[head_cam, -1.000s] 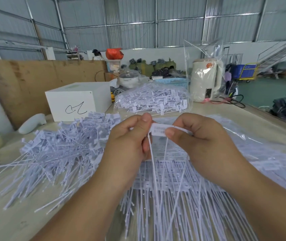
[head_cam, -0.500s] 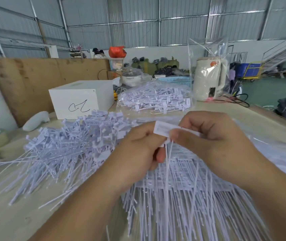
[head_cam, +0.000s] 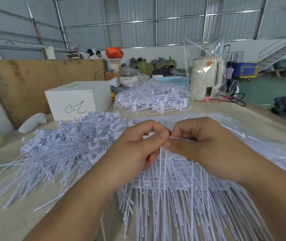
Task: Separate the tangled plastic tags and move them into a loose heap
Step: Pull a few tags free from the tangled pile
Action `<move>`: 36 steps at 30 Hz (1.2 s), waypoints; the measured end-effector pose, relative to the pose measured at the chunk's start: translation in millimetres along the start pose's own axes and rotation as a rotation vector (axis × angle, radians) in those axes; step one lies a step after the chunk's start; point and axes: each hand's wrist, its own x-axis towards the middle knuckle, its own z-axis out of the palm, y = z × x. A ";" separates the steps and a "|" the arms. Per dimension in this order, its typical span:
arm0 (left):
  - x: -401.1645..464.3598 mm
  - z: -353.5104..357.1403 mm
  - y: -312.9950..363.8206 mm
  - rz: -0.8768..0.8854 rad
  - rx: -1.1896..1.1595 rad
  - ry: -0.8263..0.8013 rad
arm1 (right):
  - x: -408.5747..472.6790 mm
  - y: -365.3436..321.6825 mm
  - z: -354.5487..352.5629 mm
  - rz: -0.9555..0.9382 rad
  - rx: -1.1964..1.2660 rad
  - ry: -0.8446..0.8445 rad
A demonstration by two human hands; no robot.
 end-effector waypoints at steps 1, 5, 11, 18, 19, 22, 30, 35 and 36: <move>0.2 -0.6 0.9 0.003 -0.007 0.002 | 0.6 1.4 -0.2 0.007 -0.027 -0.003; 1.0 -2.0 3.2 0.015 -0.048 0.031 | 1.6 4.1 -4.2 0.054 -0.028 -0.098; 2.8 4.9 -0.5 0.067 -0.104 0.154 | 2.5 2.6 6.8 -0.010 0.057 0.062; 0.3 21.2 1.0 0.131 -0.276 0.324 | 2.7 -2.9 33.0 -0.111 0.175 0.304; -0.5 25.6 1.0 0.125 -0.296 0.328 | 2.1 -3.0 35.1 -0.117 0.164 0.316; 1.3 22.2 -0.4 0.052 -0.590 0.339 | 0.8 -4.9 35.7 -0.133 0.185 0.411; 10.9 16.5 -12.8 0.000 -0.188 0.323 | 5.7 13.1 25.3 -0.029 0.107 0.197; 3.4 4.5 -6.1 0.002 -0.043 0.171 | 5.4 20.9 25.5 -0.042 0.084 0.104; 2.3 4.4 -4.6 -0.028 -0.058 0.132 | 5.5 20.7 26.4 -0.054 0.090 0.087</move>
